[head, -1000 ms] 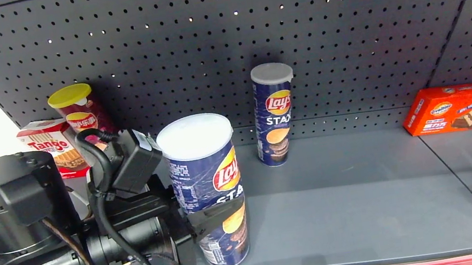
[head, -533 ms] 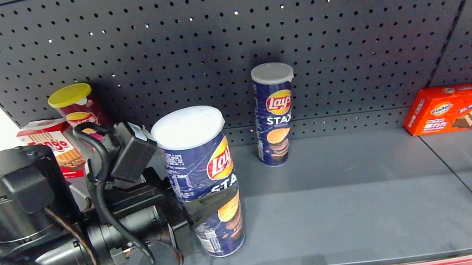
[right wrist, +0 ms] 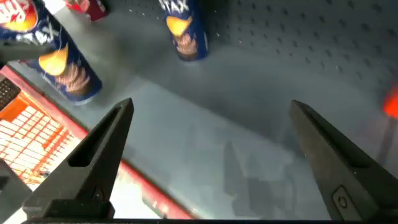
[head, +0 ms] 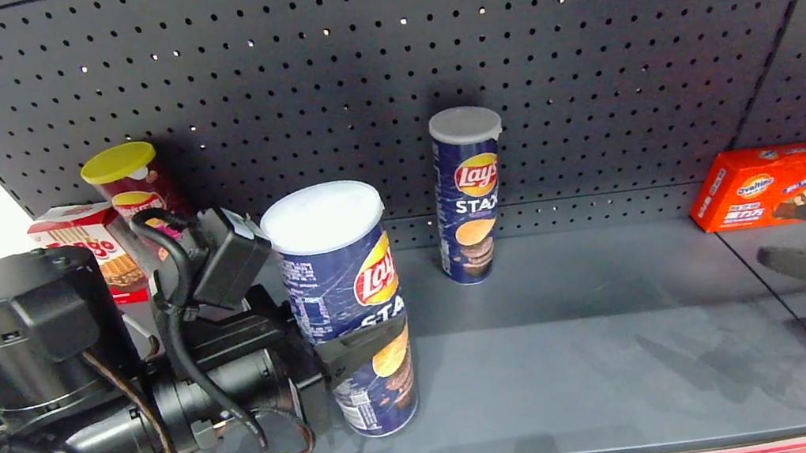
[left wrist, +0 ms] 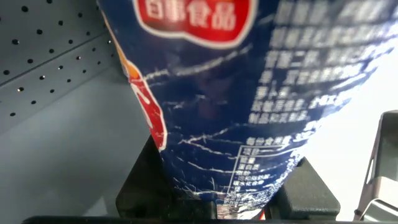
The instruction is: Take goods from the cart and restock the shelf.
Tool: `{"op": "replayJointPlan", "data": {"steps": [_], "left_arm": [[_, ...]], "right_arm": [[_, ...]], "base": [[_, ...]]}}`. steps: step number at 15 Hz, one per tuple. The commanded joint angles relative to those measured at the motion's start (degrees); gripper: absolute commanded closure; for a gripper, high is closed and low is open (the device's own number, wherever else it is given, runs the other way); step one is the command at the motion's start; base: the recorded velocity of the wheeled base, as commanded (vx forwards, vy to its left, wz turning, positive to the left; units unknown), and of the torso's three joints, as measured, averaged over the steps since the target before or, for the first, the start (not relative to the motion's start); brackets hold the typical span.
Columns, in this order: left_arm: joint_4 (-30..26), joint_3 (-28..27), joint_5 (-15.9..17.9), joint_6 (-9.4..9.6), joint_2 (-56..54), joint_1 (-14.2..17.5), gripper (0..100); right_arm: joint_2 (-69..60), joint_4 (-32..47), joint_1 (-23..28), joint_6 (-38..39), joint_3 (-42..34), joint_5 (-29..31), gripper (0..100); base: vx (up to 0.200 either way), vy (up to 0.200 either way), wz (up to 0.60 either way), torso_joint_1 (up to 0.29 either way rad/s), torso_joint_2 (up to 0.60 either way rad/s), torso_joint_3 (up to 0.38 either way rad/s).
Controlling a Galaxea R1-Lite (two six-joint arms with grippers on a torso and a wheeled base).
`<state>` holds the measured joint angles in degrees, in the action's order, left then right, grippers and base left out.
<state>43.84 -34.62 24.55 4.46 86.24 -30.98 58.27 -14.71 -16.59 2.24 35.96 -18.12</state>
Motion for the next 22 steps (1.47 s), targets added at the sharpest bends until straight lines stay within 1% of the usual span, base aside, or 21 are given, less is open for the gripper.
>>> {"op": "replayJointPlan", "data": {"steps": [1, 2, 3, 4, 5, 6, 7, 8, 9, 10, 12, 13, 14, 15, 22], "left_arm": [[0.02, 0.08, -0.03, 0.02, -0.1, 0.21, 100], [-0.07, 0.17, -0.03, 0.02, -0.1, 0.13, 100], [-0.07, 0.08, -0.03, 0.02, -0.02, 0.13, 100], [-0.07, -0.01, -0.03, 0.02, 0.07, 0.04, 100], [-0.07, -0.01, -0.12, 0.02, 0.16, 0.04, 100], [0.02, 0.08, -0.21, 0.02, 0.34, 0.04, 100], [0.02, 0.17, -0.21, 0.02, 0.34, 0.13, 100], [0.02, 0.34, -0.21, 0.02, 0.34, 0.21, 100], [0.02, 0.34, -0.03, 0.02, 0.34, 0.21, 100], [0.02, 0.34, -0.03, 0.02, 0.34, 0.21, 100], [0.02, 0.17, -0.03, 0.02, 0.34, 0.21, 100], [0.02, 0.17, -0.03, 0.02, 0.34, 0.21, 100], [0.02, 0.08, 0.06, 0.02, 0.25, 0.21, 100], [0.02, -0.1, 0.06, 0.02, 0.25, 0.21, 100], [0.11, -1.85, 0.06, -0.07, 1.04, 0.3, 100]], "right_arm": [[11.95, -6.12, -1.6, 0.13, 3.76, -1.4, 0], [14.68, -7.96, -1.6, 0.13, 5.17, -4.21, 0], [16.7, -8.31, -1.78, -0.05, 6.75, -5.53, 0], [18.98, -8.49, -2.83, -0.05, 8.86, -5.35, 0], [21.01, -9.37, -3.62, -0.4, 10.62, -7.11, 0], [23.73, -12.88, -3.45, -1.89, 12.2, -10.63, 0], [25.14, -14.73, -3.45, -2.59, 12.73, -11.42, 0], [28.3, -19.04, -3.71, -3.83, 13.7, -12.38, 0], [31.73, -24.13, -4.06, -4.09, 14.93, -16.6, 0], [33.4, -26.24, -3.98, -4.26, 15.63, -19.59, 0], [36.21, -28.62, -4.06, -4.44, 17.48, -22.67, 0], [38.32, -29.32, -4.06, -5.85, 18.97, -23.63, 0], [40.78, -30.29, -3.45, -8.04, 20.99, -27.59, 0], [42.1, -30.37, -3.27, -8.57, 22.49, -29.26, 0], [49.04, -30.37, -3.1, -8.66, 28.9, -29.87, 0]], "base": [[0.0, 0.0, 0.0, 0.0, 0.0, 0.0], [0.0, 0.0, 0.0, 0.0, 0.0, 0.0], [0.0, 0.0, 0.0, 0.0, 0.0, 0.0], [0.0, 0.0, 0.0, 0.0, 0.0, 0.0], [0.0, 0.0, 0.0, 0.0, 0.0, 0.0], [0.0, 0.0, 0.0, 0.0, 0.0, 0.0], [0.0, 0.0, 0.0, 0.0, 0.0, 0.0], [0.0, 0.0, 0.0, 0.0, 0.0, 0.0], [0.0, 0.0, 0.0, 0.0, 0.0, 0.0], [0.0, 0.0, 0.0, 0.0, 0.0, 0.0], [0.0, 0.0, 0.0, 0.0, 0.0, 0.0], [0.0, 0.0, 0.0, 0.0, 0.0, 0.0], [0.0, 0.0, 0.0, 0.0, 0.0, 0.0], [0.0, 0.0, 0.0, 0.0, 0.0, 0.0], [0.0, 0.0, 0.0, 0.0, 0.0, 0.0]]}}
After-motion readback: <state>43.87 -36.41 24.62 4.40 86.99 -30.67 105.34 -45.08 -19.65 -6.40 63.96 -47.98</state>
